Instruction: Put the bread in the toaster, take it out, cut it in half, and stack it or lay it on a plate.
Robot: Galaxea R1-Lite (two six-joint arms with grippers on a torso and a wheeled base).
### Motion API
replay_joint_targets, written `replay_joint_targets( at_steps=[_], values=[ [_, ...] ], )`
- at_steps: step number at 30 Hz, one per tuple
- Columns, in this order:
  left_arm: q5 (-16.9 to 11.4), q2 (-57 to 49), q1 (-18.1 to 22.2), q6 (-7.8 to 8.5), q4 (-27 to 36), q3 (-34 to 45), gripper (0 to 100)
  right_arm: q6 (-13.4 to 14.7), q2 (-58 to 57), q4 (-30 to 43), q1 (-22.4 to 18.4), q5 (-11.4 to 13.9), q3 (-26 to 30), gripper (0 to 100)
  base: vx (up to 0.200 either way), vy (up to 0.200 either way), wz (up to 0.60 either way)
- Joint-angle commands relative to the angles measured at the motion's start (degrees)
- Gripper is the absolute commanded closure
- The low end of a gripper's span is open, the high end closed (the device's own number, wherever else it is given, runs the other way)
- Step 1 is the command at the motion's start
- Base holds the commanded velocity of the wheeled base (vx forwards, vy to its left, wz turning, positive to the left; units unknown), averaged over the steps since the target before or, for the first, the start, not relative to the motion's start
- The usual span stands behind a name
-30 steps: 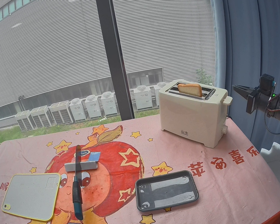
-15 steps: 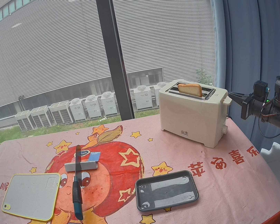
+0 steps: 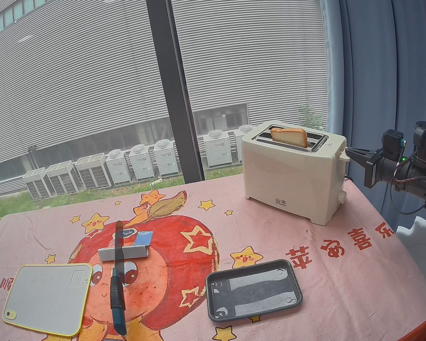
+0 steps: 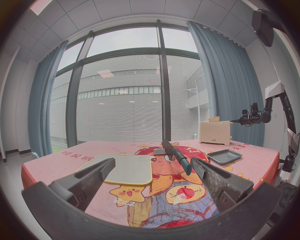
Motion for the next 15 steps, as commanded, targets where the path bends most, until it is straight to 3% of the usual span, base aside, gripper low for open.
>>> replay_joint_targets(
  at_steps=[1, 15],
  values=[
    [0.0, -0.4, 0.0, 0.02, 0.0, 0.9, 0, -0.4, 0.3, 0.4, 0.0, 0.0, 0.5, 100, 0.000, 0.000, 0.00],
    [0.0, -0.4, 0.0, 0.02, 0.0, 0.9, 0, -1.2, 0.4, 0.7, 0.0, 0.0, 2.8, 100, 0.000, 0.000, 0.00]
  ],
)
